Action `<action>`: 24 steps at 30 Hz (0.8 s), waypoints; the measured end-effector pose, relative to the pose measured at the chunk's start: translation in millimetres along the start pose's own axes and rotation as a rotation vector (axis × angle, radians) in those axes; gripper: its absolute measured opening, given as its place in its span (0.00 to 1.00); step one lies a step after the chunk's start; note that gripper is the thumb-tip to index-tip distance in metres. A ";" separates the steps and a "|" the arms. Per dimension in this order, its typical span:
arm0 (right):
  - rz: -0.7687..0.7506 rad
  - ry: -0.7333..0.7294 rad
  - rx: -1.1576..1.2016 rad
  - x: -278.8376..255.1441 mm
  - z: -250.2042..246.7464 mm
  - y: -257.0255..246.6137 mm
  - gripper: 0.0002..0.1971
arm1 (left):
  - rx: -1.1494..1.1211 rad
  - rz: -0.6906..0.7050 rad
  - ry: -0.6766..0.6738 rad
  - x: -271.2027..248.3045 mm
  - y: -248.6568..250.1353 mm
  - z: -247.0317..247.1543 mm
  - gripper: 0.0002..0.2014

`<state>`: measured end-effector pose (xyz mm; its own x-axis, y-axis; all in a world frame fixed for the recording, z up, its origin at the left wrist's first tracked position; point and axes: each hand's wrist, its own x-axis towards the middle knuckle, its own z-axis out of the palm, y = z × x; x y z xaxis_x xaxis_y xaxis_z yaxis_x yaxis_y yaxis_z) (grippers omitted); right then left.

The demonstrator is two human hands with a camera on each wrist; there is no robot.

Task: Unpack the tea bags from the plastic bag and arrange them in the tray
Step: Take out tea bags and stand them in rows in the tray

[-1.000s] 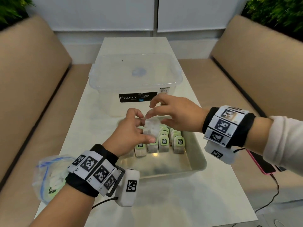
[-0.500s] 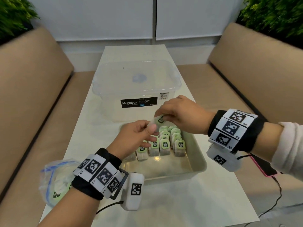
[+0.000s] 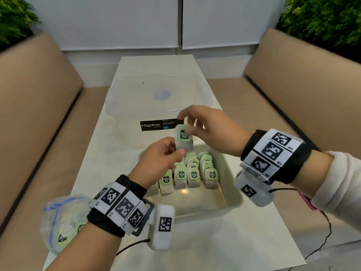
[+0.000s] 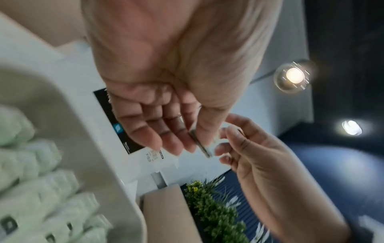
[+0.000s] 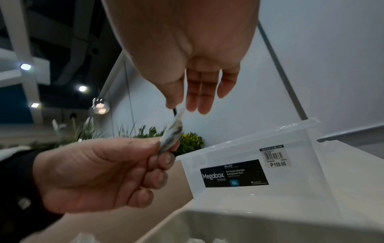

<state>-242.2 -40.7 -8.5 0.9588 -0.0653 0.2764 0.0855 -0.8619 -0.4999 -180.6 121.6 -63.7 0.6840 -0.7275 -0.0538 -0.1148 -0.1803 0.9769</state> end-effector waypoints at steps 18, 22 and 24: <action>0.126 0.532 0.073 -35.7 45.3 -8.4 0.03 | -0.435 -0.150 0.067 -0.6 15.1 8.2 0.06; 0.114 0.512 0.026 -35.4 44.8 -9.2 0.03 | -0.410 -0.142 0.080 -2.6 14.8 9.4 0.05; 0.108 0.490 0.015 -35.3 44.9 -9.4 0.02 | -0.401 -0.139 0.081 -3.6 14.9 9.5 0.05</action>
<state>-264.6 -7.7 -50.4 0.7229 -0.3852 0.5736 0.0000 -0.8302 -0.5574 -191.6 115.2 -50.9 0.7294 -0.6574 -0.1894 0.2600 0.0103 0.9655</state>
